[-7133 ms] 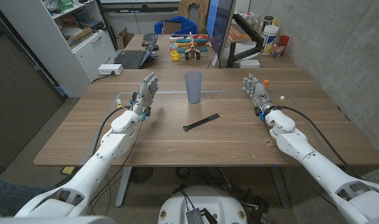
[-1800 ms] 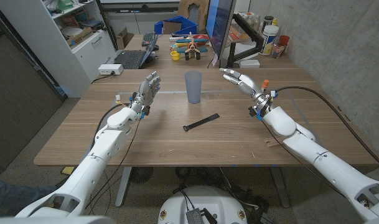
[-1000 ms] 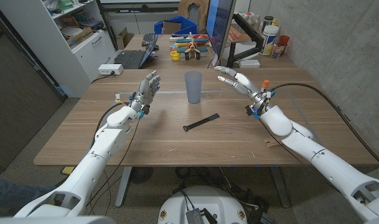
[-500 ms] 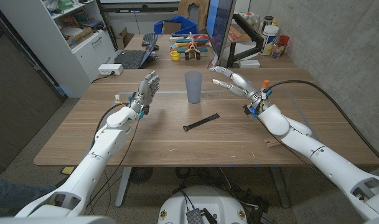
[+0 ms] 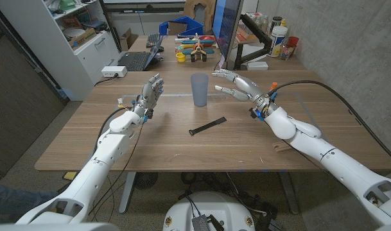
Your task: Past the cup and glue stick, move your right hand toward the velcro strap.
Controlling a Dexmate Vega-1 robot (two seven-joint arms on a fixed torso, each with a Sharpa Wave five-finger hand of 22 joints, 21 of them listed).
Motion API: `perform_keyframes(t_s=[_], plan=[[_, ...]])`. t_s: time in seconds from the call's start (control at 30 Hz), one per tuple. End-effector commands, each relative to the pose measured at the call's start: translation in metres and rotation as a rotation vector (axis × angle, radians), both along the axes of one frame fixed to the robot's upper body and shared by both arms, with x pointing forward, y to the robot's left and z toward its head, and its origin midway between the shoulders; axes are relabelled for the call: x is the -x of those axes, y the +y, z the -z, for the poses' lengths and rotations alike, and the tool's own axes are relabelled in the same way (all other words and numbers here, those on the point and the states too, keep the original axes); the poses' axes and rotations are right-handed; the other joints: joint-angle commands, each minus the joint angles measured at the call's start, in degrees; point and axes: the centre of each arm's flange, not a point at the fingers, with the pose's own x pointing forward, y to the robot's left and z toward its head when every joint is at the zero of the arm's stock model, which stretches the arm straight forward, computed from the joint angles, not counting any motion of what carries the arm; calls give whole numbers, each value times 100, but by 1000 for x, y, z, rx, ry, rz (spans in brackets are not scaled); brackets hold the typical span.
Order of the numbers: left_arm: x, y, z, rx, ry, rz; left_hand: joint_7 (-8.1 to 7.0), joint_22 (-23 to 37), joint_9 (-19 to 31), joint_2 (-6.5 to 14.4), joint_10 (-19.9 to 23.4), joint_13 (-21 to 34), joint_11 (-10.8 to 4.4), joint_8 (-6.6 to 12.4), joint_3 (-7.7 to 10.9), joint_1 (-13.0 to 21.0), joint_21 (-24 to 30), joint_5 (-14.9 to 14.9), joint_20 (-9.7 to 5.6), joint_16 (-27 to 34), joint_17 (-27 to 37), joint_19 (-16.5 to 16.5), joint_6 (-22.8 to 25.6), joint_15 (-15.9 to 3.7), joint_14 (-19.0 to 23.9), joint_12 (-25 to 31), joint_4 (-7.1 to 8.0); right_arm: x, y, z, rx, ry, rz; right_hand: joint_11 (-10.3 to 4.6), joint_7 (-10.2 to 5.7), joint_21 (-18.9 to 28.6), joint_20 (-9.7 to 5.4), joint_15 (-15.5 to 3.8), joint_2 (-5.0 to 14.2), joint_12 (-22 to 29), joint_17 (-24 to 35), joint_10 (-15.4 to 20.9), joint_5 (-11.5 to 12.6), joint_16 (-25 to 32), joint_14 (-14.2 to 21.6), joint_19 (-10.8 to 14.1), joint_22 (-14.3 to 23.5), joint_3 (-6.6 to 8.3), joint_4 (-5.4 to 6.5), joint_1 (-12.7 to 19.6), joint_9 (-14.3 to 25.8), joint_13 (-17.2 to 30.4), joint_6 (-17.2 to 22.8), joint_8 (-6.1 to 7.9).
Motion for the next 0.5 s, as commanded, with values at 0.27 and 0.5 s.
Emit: perform_keyframes(t_s=[0.27,0.5], plan=[[0,1,-2,5,-6,1,-15,25,27,-4,-42,10,-35,18,-26,31,-8,43,50,5,20,-293,-1,35,-104,10,-9,1,9,2,88,-48,43,-64,-100,-64,-301,-296,-16,18,25,60,54,11,73,66,25,29,-47,56,13,17,43,1],[1,-2,-3,2,-6,3,-14,25,27,-2,-36,10,-29,20,-34,33,-7,47,51,6,20,-292,6,34,-103,12,-7,2,11,4,129,-61,55,-71,-136,-79,-308,-300,-16,22,25,80,72,14,90,80,25,31,-48,64,13,17,49,-2]])
